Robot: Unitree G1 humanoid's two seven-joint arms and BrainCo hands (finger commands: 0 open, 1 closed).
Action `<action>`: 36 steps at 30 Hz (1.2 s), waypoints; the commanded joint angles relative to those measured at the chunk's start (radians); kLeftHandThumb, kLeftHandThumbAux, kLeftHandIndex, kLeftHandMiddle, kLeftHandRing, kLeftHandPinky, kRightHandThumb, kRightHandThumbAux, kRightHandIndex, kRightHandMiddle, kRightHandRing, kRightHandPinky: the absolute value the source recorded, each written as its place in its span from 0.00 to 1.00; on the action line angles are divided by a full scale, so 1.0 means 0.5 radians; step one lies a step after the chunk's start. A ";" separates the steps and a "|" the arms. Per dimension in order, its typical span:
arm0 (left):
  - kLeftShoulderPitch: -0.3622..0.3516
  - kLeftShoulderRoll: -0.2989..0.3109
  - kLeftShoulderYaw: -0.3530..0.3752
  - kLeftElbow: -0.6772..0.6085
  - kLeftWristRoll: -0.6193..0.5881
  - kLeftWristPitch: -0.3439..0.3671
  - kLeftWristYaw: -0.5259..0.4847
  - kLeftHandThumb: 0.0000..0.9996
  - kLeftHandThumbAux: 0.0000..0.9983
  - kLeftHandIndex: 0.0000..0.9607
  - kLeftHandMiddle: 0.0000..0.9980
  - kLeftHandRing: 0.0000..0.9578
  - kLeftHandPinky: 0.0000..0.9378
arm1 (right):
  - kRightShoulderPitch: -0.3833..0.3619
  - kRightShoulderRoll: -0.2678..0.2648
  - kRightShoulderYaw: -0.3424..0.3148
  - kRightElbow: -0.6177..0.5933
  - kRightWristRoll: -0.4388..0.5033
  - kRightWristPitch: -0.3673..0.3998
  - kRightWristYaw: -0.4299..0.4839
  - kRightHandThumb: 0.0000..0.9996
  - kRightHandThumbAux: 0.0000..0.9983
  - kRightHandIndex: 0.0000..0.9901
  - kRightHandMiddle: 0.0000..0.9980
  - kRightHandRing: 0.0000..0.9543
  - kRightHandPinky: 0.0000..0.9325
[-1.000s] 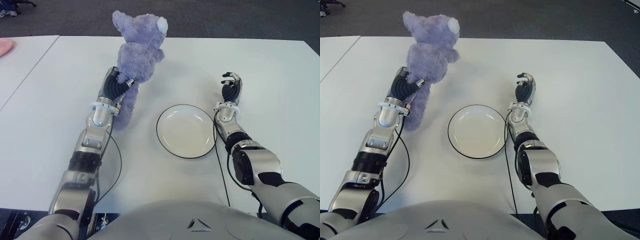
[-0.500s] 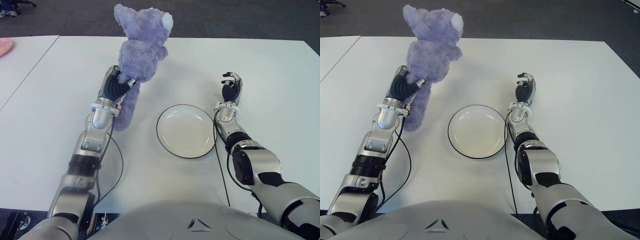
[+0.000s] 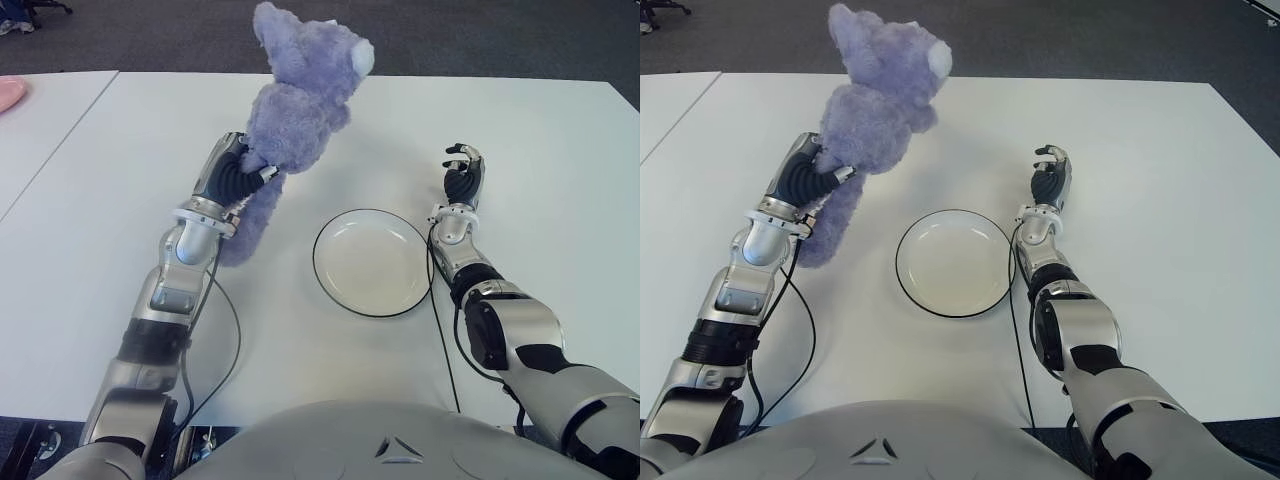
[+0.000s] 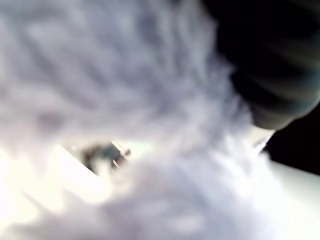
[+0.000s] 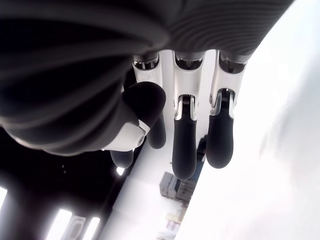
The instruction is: Put the doll into the plate.
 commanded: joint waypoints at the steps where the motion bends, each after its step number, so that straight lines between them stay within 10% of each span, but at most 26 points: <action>1: 0.058 0.060 -0.039 -0.123 -0.005 0.044 -0.169 0.65 0.73 0.84 0.89 0.93 0.95 | 0.360 0.128 0.009 0.230 0.001 0.195 0.044 1.00 0.69 0.38 0.24 0.46 0.54; 25: 0.139 0.092 -0.094 -0.225 0.006 -0.249 -0.264 0.77 0.71 0.90 0.92 0.94 0.96 | 0.356 0.143 0.025 0.232 -0.012 0.210 0.013 1.00 0.69 0.38 0.25 0.45 0.51; 36: 0.192 0.064 -0.177 -0.369 -0.086 -0.125 -0.443 0.75 0.72 0.92 0.94 0.95 0.96 | 0.356 0.148 0.025 0.231 -0.013 0.206 0.001 1.00 0.70 0.39 0.25 0.49 0.43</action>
